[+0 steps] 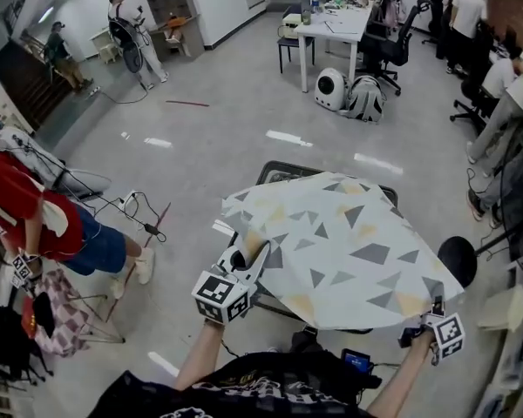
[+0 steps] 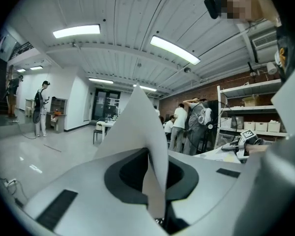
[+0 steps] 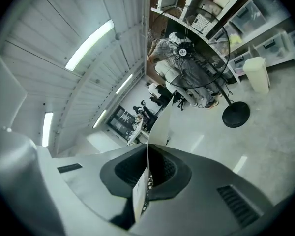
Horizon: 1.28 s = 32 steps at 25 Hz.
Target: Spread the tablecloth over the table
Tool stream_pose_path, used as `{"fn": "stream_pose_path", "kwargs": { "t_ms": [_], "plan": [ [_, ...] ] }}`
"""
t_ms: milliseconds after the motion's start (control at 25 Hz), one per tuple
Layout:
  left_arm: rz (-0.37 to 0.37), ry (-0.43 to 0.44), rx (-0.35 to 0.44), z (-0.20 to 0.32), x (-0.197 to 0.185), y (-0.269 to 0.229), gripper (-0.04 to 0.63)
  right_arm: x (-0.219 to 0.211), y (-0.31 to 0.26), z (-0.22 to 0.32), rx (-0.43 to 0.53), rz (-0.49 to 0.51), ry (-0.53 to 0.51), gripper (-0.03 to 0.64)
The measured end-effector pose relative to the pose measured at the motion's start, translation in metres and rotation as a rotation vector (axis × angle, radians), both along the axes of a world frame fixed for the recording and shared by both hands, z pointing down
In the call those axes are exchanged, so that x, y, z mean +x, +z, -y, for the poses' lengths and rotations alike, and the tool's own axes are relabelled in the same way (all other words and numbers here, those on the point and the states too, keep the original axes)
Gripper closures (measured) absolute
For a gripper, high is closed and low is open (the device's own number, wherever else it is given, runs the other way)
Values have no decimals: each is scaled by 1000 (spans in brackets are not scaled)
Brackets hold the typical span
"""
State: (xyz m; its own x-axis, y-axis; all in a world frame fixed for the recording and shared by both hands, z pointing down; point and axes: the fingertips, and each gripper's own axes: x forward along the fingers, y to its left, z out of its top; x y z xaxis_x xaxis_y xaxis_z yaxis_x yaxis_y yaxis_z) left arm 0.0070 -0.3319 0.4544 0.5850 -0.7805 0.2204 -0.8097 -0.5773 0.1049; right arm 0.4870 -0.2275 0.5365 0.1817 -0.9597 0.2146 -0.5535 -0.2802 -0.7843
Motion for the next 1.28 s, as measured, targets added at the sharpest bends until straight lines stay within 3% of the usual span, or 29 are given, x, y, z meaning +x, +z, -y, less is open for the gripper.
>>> {"fn": "stream_pose_path", "kwargs": {
  "t_ms": [160, 280, 480, 640, 800, 1000, 1280],
  "plan": [
    [23, -107, -144, -23, -60, 62, 548, -18, -5, -27, 0, -31, 5, 601],
    [72, -95, -198, -40, -67, 95, 549, -40, 8, -40, -72, -82, -45, 600],
    [241, -4, -142, -49, -47, 112, 551, -78, 32, -60, -160, -135, -91, 600],
    [310, 58, -86, -34, -34, 109, 554, -81, 35, -76, -214, -219, -66, 600],
    [291, 81, -40, -34, -31, 108, 557, -82, 50, -86, -273, -311, -25, 597],
    [215, 56, -31, -71, -64, 123, 558, -92, 76, -115, -350, -387, 37, 592],
    [115, -104, -105, -120, -124, 170, 558, -88, 119, -150, -441, -388, 22, 584]
  ]
}}
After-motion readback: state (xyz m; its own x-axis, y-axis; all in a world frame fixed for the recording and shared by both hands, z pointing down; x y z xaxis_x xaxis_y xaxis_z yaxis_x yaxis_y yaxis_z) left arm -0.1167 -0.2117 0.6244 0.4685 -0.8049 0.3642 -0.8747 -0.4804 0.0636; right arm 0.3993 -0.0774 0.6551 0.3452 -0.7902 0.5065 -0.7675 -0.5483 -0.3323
